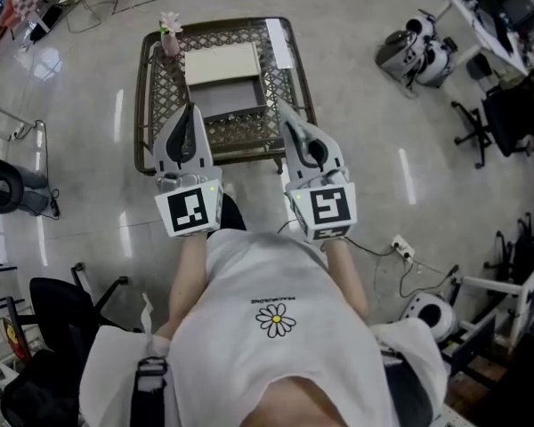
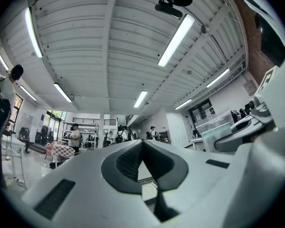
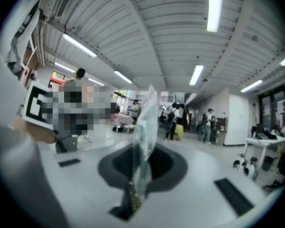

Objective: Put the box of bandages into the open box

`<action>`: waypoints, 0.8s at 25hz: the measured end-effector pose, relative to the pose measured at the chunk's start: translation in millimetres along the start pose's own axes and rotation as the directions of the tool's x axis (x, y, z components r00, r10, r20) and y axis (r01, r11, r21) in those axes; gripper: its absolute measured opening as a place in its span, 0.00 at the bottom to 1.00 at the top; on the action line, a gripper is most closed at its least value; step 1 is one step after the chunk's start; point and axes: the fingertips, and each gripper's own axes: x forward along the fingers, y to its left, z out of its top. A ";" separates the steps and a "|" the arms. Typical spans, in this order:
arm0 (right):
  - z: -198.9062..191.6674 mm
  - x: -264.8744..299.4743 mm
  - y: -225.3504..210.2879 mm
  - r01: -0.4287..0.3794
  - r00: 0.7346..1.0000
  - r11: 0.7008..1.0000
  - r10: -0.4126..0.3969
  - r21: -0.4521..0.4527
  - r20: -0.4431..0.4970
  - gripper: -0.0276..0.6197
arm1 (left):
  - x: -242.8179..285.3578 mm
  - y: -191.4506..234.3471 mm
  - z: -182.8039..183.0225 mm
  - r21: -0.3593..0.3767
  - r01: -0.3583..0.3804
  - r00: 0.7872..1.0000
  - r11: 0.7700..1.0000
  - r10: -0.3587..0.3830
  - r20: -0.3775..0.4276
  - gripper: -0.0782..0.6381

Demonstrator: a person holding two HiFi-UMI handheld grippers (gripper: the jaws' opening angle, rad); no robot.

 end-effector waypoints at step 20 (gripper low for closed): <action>33.9 200.8 -24.2 0.066 0.989 0.998 -0.068 -0.016 -0.134 0.11 | 169.5 121.0 -54.9 -0.014 0.016 0.994 1.000 -0.018 -0.110 0.14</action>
